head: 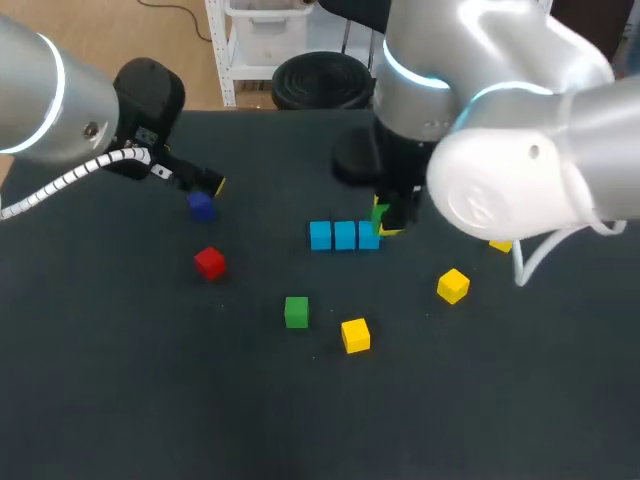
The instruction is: Place the blue cubes, place green cubes on the blue cubes, place the yellow cubes on the green cubes, then place the red cubes on the yellow cubes, and place purple cube on the red cubes.
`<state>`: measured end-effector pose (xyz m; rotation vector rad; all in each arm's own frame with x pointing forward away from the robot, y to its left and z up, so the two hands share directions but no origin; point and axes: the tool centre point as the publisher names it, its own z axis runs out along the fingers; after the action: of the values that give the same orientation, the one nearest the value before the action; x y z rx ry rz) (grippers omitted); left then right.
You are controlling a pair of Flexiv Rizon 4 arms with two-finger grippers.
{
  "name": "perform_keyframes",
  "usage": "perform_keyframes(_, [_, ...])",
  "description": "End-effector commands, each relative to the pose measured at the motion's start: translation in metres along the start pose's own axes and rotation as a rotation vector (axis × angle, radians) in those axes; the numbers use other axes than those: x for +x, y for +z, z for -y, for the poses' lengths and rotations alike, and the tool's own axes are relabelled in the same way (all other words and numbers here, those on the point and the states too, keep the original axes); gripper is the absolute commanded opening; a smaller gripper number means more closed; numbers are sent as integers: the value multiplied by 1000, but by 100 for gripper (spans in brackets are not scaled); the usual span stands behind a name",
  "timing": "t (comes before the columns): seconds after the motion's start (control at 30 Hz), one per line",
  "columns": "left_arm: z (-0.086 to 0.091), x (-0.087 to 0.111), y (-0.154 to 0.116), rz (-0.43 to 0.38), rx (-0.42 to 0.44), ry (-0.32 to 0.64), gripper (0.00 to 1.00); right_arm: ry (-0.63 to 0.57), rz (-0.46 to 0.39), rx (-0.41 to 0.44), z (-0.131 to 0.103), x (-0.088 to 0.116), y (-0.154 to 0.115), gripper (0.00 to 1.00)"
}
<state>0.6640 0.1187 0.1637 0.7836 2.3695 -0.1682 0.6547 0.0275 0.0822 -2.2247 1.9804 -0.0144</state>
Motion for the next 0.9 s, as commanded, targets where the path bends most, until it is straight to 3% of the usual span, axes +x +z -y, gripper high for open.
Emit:
perform_keyframes(0.03, [-1, 0, 0, 2, 3, 0, 100, -5, -15, -25, 16, -6, 13, 0])
perform_keyframes(0.57, [-1, 0, 0, 2, 3, 0, 100, 5, -74, -77, 45, -11, 44, 0])
perform_keyframes(0.9, [-1, 0, 0, 2, 3, 0, 100, 90, -47, -107, 60, -13, 54, 0])
